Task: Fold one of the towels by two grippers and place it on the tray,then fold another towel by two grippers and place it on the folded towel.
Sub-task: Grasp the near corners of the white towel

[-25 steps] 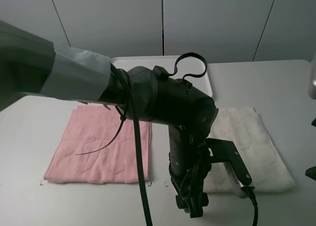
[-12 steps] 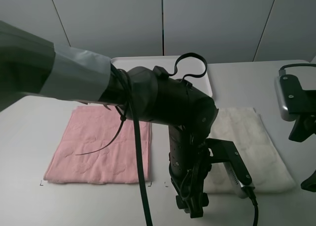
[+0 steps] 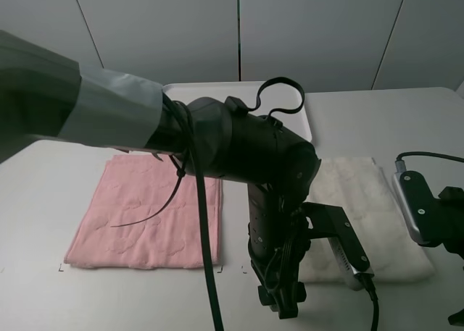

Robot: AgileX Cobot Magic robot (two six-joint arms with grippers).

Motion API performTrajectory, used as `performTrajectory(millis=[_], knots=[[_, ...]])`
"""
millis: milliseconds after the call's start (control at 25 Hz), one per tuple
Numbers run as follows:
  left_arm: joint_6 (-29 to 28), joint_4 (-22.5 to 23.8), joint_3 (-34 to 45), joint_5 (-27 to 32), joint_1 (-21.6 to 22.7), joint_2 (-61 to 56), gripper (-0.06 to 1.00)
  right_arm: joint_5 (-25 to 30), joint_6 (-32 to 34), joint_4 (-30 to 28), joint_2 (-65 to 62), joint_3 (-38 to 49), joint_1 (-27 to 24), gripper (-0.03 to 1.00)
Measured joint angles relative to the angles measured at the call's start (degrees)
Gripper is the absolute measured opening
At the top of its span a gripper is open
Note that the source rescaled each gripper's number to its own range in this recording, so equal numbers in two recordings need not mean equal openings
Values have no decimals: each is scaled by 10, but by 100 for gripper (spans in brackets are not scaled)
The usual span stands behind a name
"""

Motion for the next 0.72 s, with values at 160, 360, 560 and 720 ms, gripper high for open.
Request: performTrajectory(millis=[160,360,560,720], knots=[[0,1,0,0,-1,0,94,-44,-19,-6,0,17,0,100],[0,8,0,-1,-1,0,94,-71,-24,-6,10,19,0,100],[0,16,0,-1,-1,0,94,-87,-25,-14,62,19,0,100],[0,16,0,-1,-1,0,94,-93,-25,-23,82,19,0,100]])
